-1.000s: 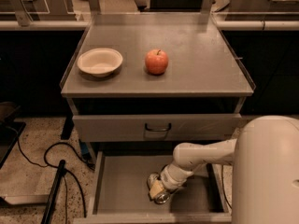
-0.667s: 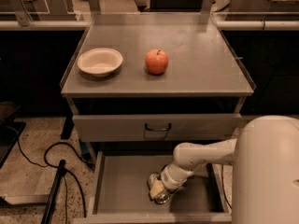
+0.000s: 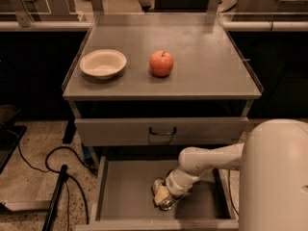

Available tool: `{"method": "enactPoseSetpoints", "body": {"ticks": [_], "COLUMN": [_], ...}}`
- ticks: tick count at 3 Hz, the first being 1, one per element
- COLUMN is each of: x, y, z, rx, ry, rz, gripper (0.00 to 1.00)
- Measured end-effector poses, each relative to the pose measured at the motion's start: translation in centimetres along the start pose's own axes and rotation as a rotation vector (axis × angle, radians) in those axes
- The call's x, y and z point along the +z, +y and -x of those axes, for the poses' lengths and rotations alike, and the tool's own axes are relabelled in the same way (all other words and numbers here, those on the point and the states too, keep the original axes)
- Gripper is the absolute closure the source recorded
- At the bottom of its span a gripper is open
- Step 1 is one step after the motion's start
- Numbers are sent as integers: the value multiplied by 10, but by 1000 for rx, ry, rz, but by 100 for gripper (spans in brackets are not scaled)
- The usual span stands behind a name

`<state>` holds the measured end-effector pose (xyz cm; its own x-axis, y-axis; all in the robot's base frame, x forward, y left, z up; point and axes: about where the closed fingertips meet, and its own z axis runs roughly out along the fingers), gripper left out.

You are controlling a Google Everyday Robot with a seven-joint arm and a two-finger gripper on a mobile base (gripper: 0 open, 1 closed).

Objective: Place 7up can into middle drawer

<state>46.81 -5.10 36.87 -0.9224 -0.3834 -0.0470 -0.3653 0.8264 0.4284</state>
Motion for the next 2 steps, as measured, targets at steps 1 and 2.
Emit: {"method": "enactPoseSetpoints", "body": {"ticks": [1, 2], "x": [0, 0], "y": [0, 0], "z": [0, 0], "rx": [0, 0], "ry": [0, 0], "rz": [0, 0], "gripper": [11, 0]}}
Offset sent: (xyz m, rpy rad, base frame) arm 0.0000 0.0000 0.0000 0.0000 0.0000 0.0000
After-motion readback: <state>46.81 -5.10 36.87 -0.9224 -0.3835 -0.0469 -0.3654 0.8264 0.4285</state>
